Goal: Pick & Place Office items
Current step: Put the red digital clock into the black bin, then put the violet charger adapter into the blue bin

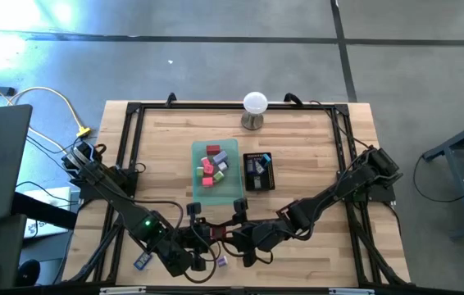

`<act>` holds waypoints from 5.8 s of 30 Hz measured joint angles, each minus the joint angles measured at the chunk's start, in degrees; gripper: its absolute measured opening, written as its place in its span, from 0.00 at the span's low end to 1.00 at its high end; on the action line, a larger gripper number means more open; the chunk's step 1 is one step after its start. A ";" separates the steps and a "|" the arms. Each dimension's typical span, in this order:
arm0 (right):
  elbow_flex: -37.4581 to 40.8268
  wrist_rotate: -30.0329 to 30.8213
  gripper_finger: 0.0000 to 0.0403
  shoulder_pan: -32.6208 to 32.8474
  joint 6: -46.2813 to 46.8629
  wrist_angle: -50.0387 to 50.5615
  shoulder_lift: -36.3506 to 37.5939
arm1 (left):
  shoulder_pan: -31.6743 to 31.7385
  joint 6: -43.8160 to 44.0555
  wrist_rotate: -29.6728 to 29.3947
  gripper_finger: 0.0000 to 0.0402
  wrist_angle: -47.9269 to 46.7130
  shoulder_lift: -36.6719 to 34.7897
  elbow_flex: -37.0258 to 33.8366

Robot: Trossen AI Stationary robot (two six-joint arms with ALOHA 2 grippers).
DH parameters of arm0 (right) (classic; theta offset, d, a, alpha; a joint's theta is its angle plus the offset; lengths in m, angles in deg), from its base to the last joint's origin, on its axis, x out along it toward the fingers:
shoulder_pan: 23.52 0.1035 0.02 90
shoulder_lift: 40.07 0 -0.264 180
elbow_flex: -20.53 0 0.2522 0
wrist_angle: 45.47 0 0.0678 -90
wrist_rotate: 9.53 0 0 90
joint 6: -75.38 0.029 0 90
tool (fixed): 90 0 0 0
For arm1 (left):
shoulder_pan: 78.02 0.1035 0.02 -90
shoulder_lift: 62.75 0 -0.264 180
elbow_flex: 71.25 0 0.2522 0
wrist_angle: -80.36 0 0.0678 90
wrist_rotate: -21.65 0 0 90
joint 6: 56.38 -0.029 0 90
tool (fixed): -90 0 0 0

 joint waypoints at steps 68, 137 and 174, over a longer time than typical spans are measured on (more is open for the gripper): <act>18.78 14.83 0.45 -22.26 47.42 29.76 0.79 | 3.34 -0.41 15.78 0.57 -9.08 -0.50 0.07; 16.48 -13.34 0.56 3.86 21.83 -5.84 7.61 | -5.38 15.79 21.19 0.57 -4.12 7.36 0.02; 9.31 -5.49 0.84 8.08 25.51 0.28 7.52 | -9.74 14.64 18.03 0.57 0.31 7.65 -0.17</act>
